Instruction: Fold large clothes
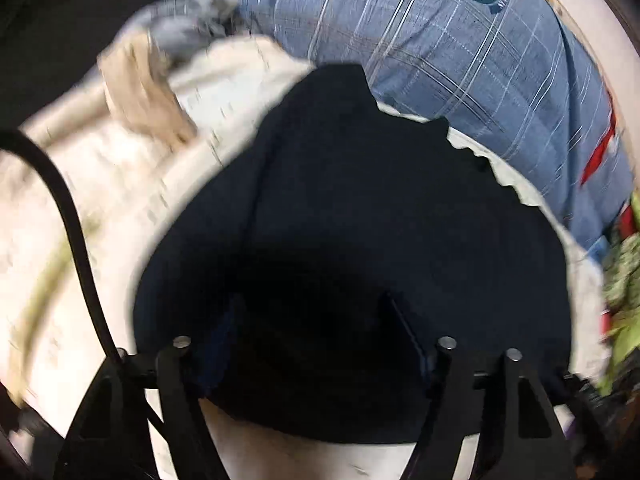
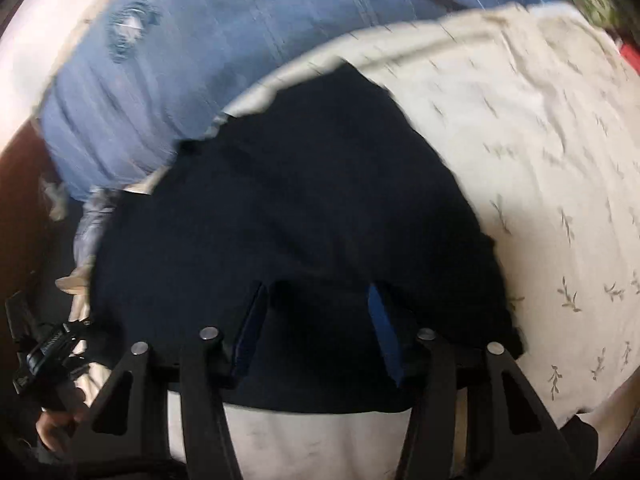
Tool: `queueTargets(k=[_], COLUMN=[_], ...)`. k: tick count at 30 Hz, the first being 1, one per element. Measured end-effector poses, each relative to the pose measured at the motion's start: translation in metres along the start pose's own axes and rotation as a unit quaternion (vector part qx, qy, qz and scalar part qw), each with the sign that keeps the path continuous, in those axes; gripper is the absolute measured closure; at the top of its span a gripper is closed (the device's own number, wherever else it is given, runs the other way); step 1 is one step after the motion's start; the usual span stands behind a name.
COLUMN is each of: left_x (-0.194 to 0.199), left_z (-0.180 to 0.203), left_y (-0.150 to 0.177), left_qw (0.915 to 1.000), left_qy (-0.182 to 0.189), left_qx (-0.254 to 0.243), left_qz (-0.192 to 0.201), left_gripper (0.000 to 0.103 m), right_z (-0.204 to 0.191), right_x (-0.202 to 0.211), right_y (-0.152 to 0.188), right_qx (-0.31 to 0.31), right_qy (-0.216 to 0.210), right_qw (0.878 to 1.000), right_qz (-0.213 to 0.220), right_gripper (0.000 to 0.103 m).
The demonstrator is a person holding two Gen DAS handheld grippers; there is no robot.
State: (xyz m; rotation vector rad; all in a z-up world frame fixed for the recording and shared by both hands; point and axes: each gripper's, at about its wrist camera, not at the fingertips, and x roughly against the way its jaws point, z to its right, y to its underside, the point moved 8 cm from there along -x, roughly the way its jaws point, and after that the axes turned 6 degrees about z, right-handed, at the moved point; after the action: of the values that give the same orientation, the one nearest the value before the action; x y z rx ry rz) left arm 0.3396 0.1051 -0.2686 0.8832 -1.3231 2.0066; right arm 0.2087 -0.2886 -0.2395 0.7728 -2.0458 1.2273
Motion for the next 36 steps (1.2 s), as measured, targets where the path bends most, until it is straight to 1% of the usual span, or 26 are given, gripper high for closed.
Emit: queueTargets(k=[1,2,3,4,5,6,7,9,11,12,16,18,19,21,24,26,27,28,29,30,31,34,35,36], left_x=[0.001,0.008,0.02,0.032,0.047,0.063,0.077,0.085,0.083,0.08,0.055,0.045,0.043,0.037,0.017,0.008,0.007,0.007,0.005,0.002,0.002,0.009,0.013,0.019], left_z=[-0.005,-0.015,-0.026,-0.034,-0.043,-0.054,-0.065,-0.074,-0.08,-0.082,-0.09,-0.088,-0.082,-0.074,-0.055,-0.047,-0.044,-0.041,-0.04,-0.04,-0.04,-0.034,-0.031,-0.024], left_y=[-0.002,-0.006,-0.012,-0.017,-0.02,-0.02,-0.016,-0.001,0.019,0.027,0.035,0.029,0.025,0.019,0.01,0.005,0.002,0.0,0.001,0.001,0.001,-0.006,-0.01,-0.015], left_qw=[1.0,0.9998,0.9987,0.9972,0.9954,0.9934,0.9912,0.9874,0.9791,0.9746,0.9708,0.9693,0.9696,0.9697,0.9666,0.969,0.9712,0.9722,0.9716,0.971,0.9693,0.9679,0.9678,0.9699], left_qy=[-0.002,-0.004,-0.007,0.0,0.005,0.003,0.009,0.038,0.073,0.083,0.077,0.081,0.086,0.093,0.112,0.1,0.098,0.098,0.097,0.093,0.095,0.106,0.111,0.112], left_qx=[0.003,0.021,0.05,0.071,0.087,0.1,0.116,0.147,0.189,0.208,0.227,0.232,0.229,0.226,0.23,0.226,0.217,0.213,0.216,0.22,0.227,0.228,0.226,0.216], left_qz=[0.0,0.003,0.012,0.024,0.04,0.056,0.063,0.043,0.014,0.005,-0.01,-0.003,0.004,0.004,-0.012,-0.003,0.003,0.008,0.0,-0.006,-0.006,-0.002,0.002,0.006], left_gripper=[0.04,0.044,0.044,0.039,0.025,0.017,0.012,0.012,0.012,0.012,0.012,0.01,0.008,0.008,0.008,0.009,0.012,0.037,0.09,0.094,0.095,0.096,0.097,0.097], right_z=[0.006,0.01,0.013,0.015,0.013,0.01,0.008,-0.004,-0.016,-0.023,-0.053,-0.064,-0.067,-0.069,-0.068,-0.066,-0.064,-0.063,-0.061,-0.06,-0.058,-0.055,-0.056,-0.056], right_x=[0.002,0.007,0.015,0.026,0.038,0.052,0.059,0.074,0.073,0.073,0.061,0.056,0.056,0.054,0.054,0.054,0.054,0.055,0.055,0.055,0.056,0.057,0.057,0.056], right_y=[0.0,-0.003,-0.007,-0.011,-0.015,-0.019,-0.02,-0.02,-0.017,-0.014,0.0,0.01,0.014,0.02,0.022,0.02,0.019,0.018,0.017,0.016,0.016,0.016,0.017,0.018], right_qx=[-0.002,-0.01,-0.02,-0.029,-0.027,-0.02,-0.016,-0.004,-0.002,-0.004,0.001,0.011,0.012,0.012,0.008,0.005,0.004,0.002,-0.002,-0.005,-0.008,-0.012,-0.007,-0.002], right_qy=[0.006,0.009,0.013,0.019,0.017,0.015,0.014,0.0,-0.009,-0.017,-0.044,-0.05,-0.051,-0.054,-0.059,-0.057,-0.056,-0.055,-0.055,-0.055,-0.055,-0.064,-0.066,-0.065], right_qw=[1.0,1.0,1.0,0.999,0.999,0.999,0.998,0.998,0.998,0.999,0.998,0.998,0.998,0.998,0.998,0.998,0.998,0.998,0.998,0.998,0.998,0.998,0.998,0.998], right_qz=[0.001,0.003,0.009,0.019,0.032,0.047,0.054,0.059,0.054,0.051,0.036,0.024,0.022,0.015,0.011,0.012,0.013,0.013,0.013,0.013,0.014,0.014,0.012,0.012], right_gripper=[0.07,0.07,0.068,0.06,0.043,0.035,0.029,0.029,0.029,0.029,0.029,0.029,0.029,0.029,0.029,0.029,0.029,0.029,0.029,0.029,0.029,0.029,0.029,0.029])
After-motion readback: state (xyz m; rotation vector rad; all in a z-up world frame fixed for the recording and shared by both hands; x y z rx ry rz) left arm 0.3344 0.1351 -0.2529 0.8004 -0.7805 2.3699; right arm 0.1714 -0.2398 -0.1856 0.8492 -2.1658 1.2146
